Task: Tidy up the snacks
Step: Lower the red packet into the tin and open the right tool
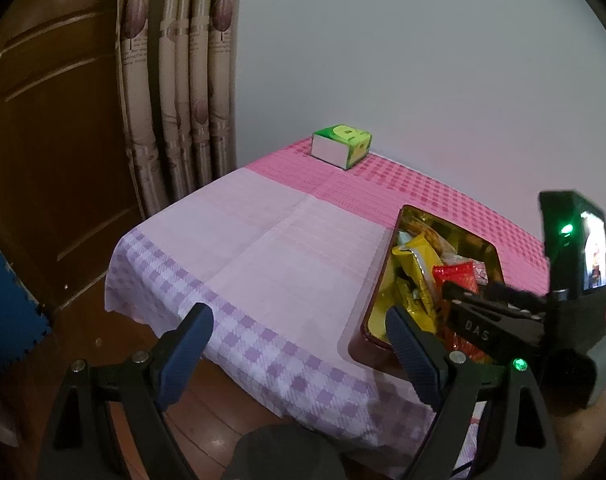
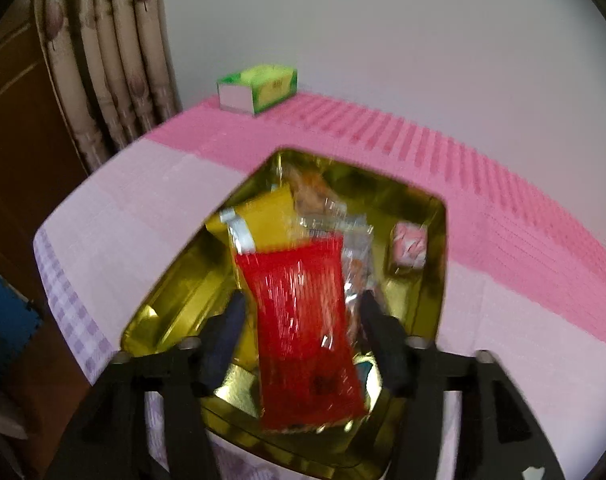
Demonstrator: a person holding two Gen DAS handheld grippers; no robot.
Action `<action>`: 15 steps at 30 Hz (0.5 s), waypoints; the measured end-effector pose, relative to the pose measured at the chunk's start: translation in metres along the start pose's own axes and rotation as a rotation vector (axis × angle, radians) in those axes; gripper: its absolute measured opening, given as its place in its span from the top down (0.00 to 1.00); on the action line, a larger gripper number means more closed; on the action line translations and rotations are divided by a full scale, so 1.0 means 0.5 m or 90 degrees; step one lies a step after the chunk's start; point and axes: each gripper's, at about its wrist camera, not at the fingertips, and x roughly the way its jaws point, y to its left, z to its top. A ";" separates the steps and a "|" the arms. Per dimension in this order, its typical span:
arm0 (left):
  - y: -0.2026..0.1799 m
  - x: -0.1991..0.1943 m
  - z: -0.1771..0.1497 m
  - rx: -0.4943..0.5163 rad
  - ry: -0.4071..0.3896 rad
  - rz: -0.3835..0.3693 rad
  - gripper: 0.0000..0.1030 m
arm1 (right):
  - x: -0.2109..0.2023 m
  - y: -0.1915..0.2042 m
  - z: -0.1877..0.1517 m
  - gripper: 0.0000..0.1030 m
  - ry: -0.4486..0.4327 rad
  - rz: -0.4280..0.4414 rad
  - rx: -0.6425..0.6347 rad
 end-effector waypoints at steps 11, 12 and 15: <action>-0.038 -0.028 -0.002 0.044 -0.033 -0.043 0.13 | -0.094 -0.022 -0.019 0.20 -0.056 -0.048 0.024; -0.040 -0.028 -0.003 0.045 -0.034 -0.047 0.13 | -0.099 -0.027 -0.024 0.20 -0.056 -0.049 0.027; -0.049 -0.028 -0.007 0.052 -0.034 -0.050 0.13 | -0.117 -0.043 -0.039 0.20 -0.057 -0.058 0.034</action>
